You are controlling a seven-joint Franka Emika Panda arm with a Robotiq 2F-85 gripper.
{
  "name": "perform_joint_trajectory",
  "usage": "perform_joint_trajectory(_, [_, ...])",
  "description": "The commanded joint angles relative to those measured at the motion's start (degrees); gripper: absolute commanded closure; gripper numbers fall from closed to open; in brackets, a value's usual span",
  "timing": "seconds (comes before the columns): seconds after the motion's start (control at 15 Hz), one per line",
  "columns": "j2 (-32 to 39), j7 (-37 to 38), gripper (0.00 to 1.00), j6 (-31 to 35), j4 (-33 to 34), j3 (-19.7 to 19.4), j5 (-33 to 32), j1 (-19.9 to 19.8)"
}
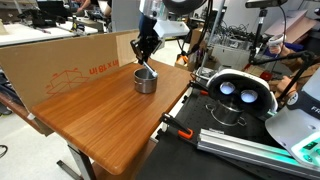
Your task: Put the marker into the silver pot
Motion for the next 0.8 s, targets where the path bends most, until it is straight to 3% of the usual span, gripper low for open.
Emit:
perform_joint_trajectory(0.0, [1.01, 1.72, 0.95, 1.23, 0.52, -1.66, -2.00, 1.41])
perform_joint_trajectory(0.73, [3.31, 2.21, 0.95, 0.68, 2.76, -2.64, -2.15, 2.45])
